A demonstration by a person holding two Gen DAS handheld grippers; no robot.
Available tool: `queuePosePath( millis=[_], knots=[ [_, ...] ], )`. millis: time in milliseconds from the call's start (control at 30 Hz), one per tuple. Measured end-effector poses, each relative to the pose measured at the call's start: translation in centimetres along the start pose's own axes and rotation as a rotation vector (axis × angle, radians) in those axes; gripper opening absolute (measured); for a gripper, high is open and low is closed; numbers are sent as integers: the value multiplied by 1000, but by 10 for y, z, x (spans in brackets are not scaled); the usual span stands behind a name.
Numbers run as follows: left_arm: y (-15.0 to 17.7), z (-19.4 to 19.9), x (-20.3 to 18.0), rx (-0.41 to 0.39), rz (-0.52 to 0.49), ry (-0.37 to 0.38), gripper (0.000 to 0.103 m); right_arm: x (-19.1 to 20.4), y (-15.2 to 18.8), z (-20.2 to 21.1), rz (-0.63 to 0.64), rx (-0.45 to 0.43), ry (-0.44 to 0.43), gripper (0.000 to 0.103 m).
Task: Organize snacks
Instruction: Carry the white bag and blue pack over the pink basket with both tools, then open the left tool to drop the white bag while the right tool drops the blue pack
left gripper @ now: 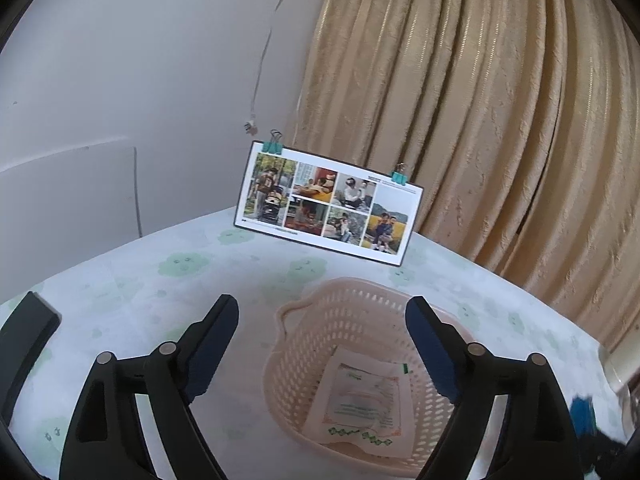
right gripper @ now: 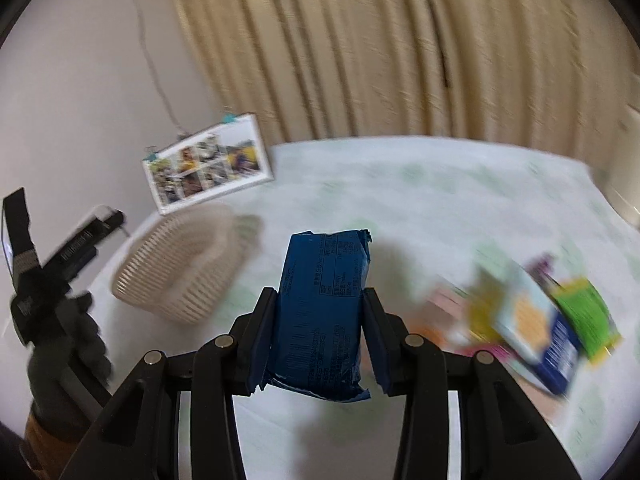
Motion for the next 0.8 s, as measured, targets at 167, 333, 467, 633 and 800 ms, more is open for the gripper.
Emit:
queuePosePath(
  millis=[167, 333, 467, 633, 800],
  knots=[
    [-2, 1, 4, -18, 7, -26, 86, 49, -39, -25, 61, -42, -86, 39],
    [-5, 2, 9, -29, 23, -40, 87, 89, -57, -47, 121, -42, -128, 39],
    [-5, 2, 10, -31, 24, -42, 87, 109, -65, -65, 150, -28, -139, 39],
    [-7, 4, 12, -49, 30, -54, 87, 118, -66, -81, 167, -5, -144, 40],
    [-7, 5, 13, -40, 32, -51, 87, 124, -64, -89, 174, 4, -151, 41]
  ],
)
Point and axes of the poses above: each gripper's, at about its wrist camera, not at the fingertips, and z roughly against the way its jaws point, x to its left, y to its underside, the point moved 6 cm from there along -z, roughly the way its jaws point, and after that the axes turned 13 degrees about z, right-handed, at the moved point
